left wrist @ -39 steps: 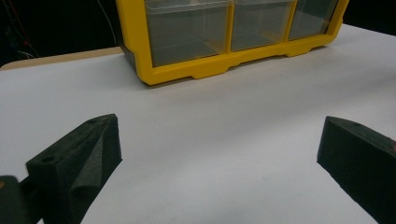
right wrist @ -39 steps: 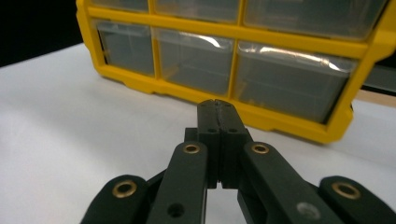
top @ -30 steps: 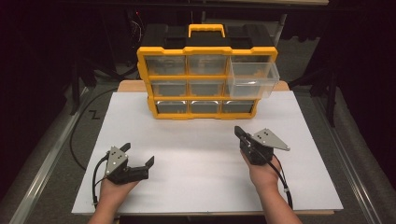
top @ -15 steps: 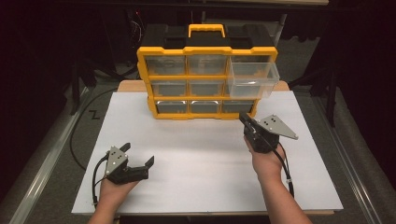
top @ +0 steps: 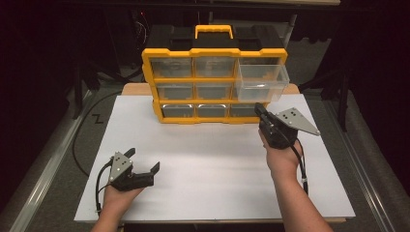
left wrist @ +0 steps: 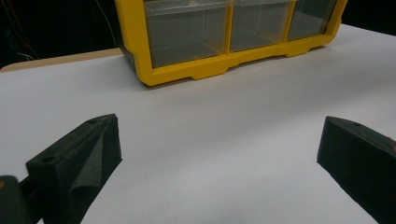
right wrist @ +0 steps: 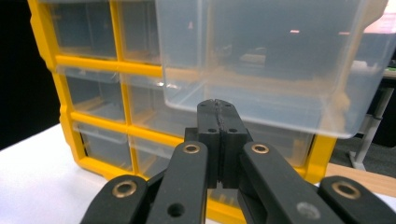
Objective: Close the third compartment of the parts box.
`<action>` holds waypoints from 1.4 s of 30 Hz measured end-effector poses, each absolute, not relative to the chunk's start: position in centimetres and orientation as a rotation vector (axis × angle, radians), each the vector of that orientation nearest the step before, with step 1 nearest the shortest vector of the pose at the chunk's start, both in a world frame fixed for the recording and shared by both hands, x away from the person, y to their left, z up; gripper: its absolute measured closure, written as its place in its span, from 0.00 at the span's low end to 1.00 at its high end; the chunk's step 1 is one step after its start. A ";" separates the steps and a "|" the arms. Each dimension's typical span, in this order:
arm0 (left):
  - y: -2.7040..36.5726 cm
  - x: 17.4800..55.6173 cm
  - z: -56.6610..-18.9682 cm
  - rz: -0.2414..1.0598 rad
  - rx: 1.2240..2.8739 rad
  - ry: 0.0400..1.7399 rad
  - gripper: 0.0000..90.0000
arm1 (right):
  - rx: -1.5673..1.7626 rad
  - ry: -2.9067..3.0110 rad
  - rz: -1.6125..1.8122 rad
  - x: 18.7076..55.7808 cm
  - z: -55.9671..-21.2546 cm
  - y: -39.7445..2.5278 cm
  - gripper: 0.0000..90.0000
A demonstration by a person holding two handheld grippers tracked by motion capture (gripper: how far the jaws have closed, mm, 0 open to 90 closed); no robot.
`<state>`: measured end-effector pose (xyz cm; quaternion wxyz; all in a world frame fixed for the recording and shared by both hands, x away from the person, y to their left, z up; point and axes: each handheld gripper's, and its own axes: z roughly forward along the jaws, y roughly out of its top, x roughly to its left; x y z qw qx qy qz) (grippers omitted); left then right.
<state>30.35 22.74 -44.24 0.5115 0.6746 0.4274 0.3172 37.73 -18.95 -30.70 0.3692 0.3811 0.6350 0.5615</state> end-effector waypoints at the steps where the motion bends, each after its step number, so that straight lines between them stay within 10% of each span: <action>1: 22.8 30.3 -44.2 0.764 1.625 1.028 0.00 | 0.977 1.624 1.437 37.8 -30.5 -19.0 1.00; 42: 22.9 30.2 -44.2 0.757 1.621 1.016 0.00 | 0.960 1.566 1.400 39.3 -26.2 -18.5 1.00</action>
